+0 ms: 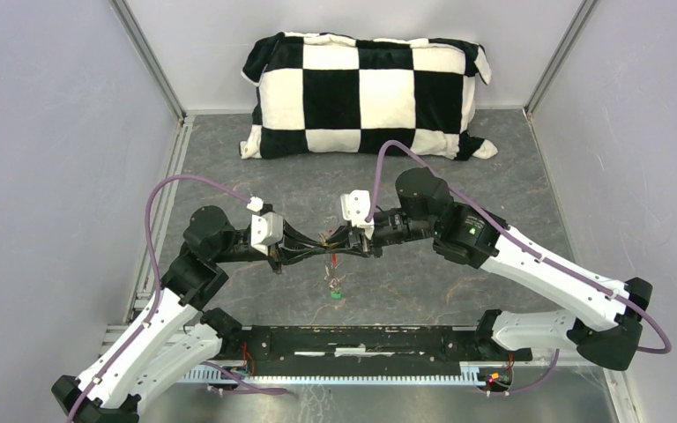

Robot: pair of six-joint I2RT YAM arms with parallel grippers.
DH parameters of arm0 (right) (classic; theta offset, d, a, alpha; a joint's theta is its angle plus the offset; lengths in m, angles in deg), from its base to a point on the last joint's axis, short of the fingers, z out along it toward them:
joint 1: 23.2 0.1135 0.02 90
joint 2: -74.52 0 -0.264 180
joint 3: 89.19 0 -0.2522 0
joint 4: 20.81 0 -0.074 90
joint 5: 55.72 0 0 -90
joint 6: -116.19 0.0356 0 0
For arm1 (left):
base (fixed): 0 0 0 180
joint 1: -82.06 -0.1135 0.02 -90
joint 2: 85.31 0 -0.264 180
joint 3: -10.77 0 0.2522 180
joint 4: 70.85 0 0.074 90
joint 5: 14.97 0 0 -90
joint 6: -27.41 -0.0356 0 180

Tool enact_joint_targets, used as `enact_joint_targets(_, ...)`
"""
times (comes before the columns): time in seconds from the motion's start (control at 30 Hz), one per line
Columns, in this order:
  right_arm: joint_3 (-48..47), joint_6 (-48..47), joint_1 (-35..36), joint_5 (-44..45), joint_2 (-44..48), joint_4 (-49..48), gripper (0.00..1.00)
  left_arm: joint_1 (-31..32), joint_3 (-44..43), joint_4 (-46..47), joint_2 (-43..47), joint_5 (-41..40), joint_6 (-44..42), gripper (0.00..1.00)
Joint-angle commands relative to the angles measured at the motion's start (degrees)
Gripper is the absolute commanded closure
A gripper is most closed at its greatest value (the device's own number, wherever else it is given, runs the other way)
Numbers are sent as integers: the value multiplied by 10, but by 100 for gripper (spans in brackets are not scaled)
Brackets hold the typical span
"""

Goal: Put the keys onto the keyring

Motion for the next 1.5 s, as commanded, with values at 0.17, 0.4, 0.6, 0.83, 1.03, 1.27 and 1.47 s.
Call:
enact_joint_targets(0.17,-26,-2,2,12,-3,-6,100,2,-5,4,8,-4,-16,98)
enact_joint_targets(0.4,-26,-4,2,9,-3,-2,100,1,-5,0,2,-10,-24,98)
enact_joint_targets(0.6,-27,19,4,-17,-29,-2,100,1,-11,-16,-4,-17,-38,91)
enact_joint_targets(0.83,-48,3,1,-16,-29,30,100,2,-57,-168,-3,-16,-181,42)
enact_joint_targets(1.03,-68,-12,-1,-39,-43,84,100,2,-96,-321,11,-39,-327,40)
enact_joint_targets(1.27,-87,-8,-2,-103,-77,109,100,1,-89,-309,24,-80,-421,32)
enact_joint_targets(1.47,-84,-9,0,-116,-90,127,100,2,-95,-310,2,-36,-468,32)
